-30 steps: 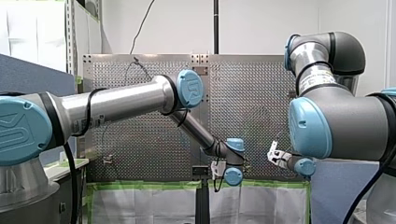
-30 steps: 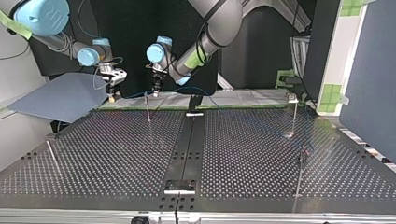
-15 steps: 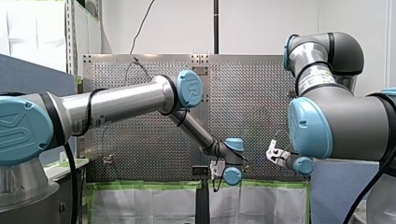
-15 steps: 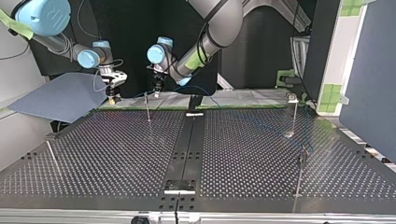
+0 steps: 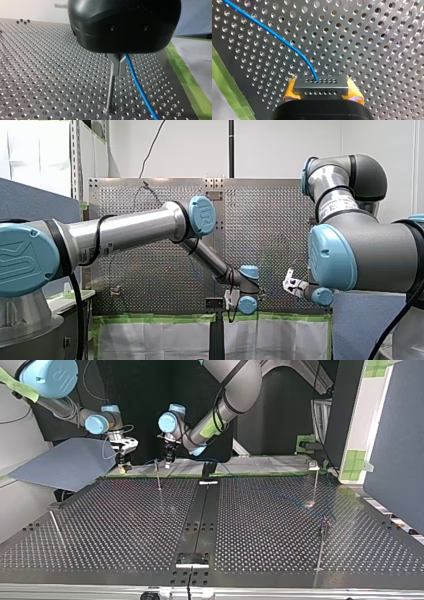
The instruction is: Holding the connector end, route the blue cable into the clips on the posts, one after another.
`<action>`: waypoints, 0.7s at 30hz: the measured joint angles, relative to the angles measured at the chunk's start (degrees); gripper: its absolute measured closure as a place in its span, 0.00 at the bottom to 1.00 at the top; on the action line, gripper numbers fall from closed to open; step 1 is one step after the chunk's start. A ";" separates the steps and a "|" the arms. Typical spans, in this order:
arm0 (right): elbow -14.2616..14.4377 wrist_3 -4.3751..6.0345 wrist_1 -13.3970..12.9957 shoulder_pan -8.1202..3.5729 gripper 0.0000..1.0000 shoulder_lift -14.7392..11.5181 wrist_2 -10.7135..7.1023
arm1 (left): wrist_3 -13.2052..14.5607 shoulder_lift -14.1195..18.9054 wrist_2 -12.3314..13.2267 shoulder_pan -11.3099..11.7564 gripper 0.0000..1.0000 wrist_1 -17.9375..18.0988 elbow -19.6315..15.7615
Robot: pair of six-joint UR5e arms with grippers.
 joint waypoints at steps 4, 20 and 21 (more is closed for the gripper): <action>0.00 -0.01 0.01 0.30 1.00 0.00 0.00 | -0.47 -0.18 0.42 0.41 1.00 -0.56 0.70; -0.67 0.77 0.04 0.45 1.00 0.00 0.33 | -1.17 -0.52 1.40 1.92 1.00 -2.09 2.45; -0.73 0.79 0.04 0.46 1.00 0.00 0.32 | -1.20 -0.54 1.43 1.96 1.00 -2.10 2.45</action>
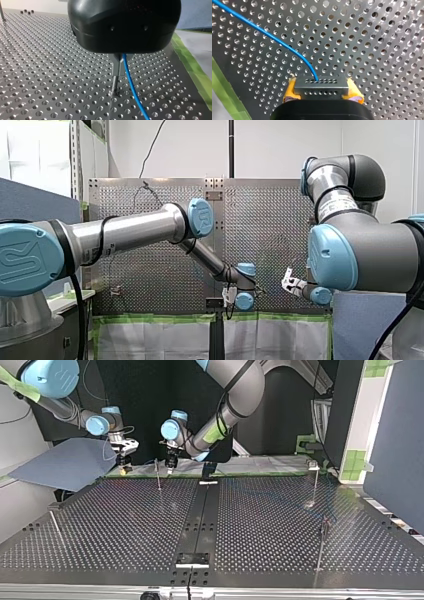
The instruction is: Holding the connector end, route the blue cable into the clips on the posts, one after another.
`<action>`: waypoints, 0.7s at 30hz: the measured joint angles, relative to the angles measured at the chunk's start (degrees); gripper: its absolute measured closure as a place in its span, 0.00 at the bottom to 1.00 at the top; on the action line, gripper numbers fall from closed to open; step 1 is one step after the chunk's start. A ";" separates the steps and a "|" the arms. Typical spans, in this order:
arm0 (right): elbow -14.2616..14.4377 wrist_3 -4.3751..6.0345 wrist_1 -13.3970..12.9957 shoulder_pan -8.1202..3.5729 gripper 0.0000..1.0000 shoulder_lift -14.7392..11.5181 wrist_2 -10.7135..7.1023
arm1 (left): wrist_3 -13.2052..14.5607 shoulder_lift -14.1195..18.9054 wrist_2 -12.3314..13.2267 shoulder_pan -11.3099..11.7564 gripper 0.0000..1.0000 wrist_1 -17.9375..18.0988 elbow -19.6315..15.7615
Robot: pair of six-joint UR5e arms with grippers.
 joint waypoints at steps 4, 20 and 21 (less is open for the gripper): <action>-0.24 0.05 0.00 0.01 1.00 0.00 -0.05 | -0.82 -0.44 0.81 0.12 1.00 -0.14 0.00; -0.32 0.09 -0.17 0.13 1.00 0.08 0.01 | -6.52 -1.10 5.40 0.75 1.00 -0.05 0.16; -0.32 0.11 -0.22 0.14 1.00 0.08 0.03 | -6.57 -1.11 5.36 0.83 1.00 -0.02 0.16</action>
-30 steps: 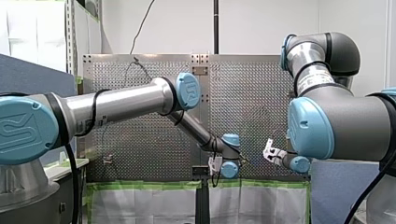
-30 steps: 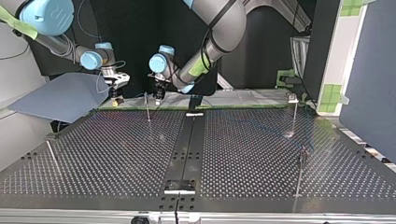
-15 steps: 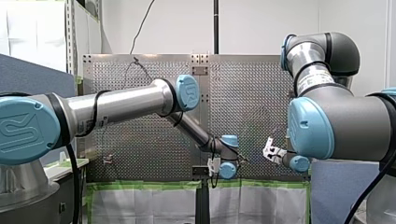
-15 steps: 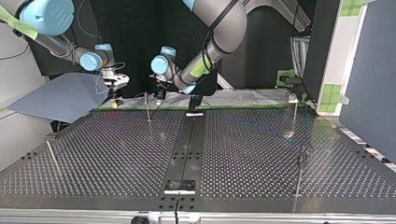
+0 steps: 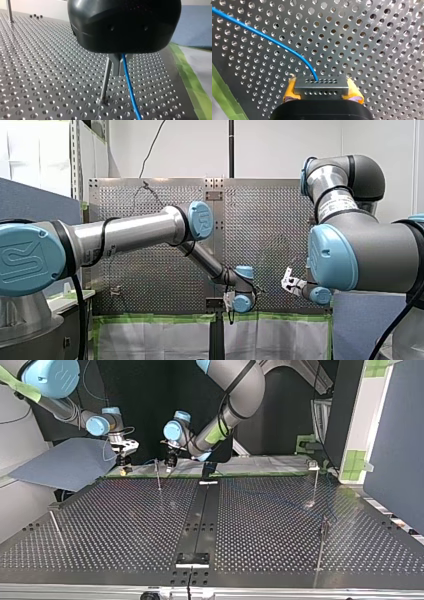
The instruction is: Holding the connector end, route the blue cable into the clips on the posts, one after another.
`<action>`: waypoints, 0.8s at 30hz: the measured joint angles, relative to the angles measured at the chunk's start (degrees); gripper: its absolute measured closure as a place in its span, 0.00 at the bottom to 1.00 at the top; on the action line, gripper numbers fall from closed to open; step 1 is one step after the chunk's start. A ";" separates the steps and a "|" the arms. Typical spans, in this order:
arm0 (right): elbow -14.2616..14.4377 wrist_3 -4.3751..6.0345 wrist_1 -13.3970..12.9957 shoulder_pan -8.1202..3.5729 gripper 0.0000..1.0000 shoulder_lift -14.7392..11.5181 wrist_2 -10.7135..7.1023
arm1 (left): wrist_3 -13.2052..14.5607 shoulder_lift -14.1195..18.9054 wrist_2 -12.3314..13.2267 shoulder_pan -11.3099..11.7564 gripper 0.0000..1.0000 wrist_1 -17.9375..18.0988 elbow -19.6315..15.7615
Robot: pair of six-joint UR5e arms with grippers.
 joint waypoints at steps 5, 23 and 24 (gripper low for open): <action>-0.08 0.10 -0.51 -0.02 1.00 0.11 0.18 | -0.86 -0.02 0.02 0.63 1.00 0.06 0.01; -1.30 -0.11 -1.64 -0.35 1.00 0.27 1.43 | -1.07 -0.03 -1.11 1.51 1.00 2.91 0.00; -1.40 -0.11 -1.69 -0.36 1.00 0.27 1.42 | -1.03 -0.03 -1.22 1.51 1.00 3.10 0.00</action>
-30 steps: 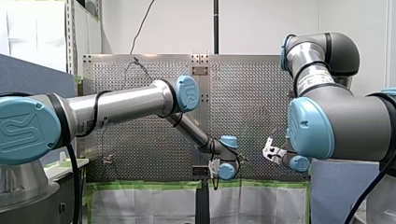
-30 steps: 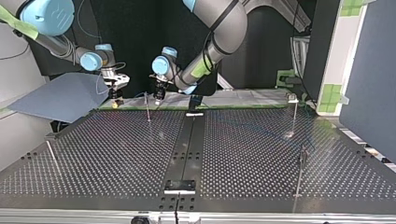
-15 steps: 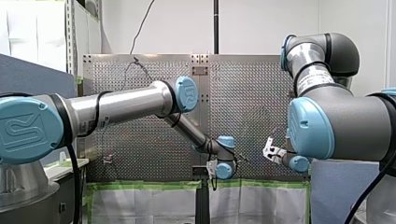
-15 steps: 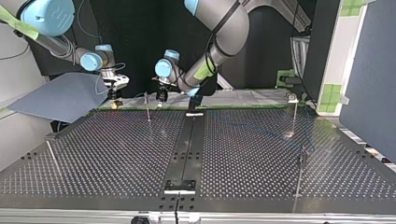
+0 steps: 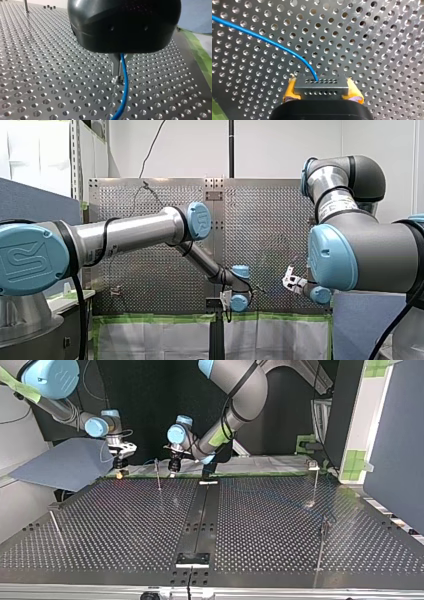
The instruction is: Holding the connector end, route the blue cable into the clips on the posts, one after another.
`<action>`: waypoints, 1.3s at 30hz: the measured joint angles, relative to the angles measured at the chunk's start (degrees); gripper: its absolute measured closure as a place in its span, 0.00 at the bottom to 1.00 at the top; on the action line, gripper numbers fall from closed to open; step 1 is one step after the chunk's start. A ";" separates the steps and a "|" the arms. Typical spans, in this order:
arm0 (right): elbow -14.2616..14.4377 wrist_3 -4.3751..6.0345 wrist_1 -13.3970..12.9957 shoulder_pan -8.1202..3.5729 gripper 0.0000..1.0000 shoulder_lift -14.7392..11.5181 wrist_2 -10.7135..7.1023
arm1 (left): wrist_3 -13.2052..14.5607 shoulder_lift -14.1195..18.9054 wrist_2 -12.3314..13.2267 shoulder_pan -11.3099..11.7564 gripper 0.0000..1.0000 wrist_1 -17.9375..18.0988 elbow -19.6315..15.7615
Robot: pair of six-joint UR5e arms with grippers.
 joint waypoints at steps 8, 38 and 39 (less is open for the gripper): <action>-0.67 -0.13 -0.32 -0.01 1.00 0.00 0.06 | 0.87 0.01 -1.06 -0.12 1.00 1.89 0.00; -0.83 -2.43 2.10 0.48 1.00 0.72 2.66 | 4.10 0.01 -1.22 -3.74 1.00 -5.44 -0.01; -0.93 -2.39 1.97 0.46 1.00 0.92 2.66 | 4.10 0.01 -1.30 -3.58 1.00 -5.40 -0.01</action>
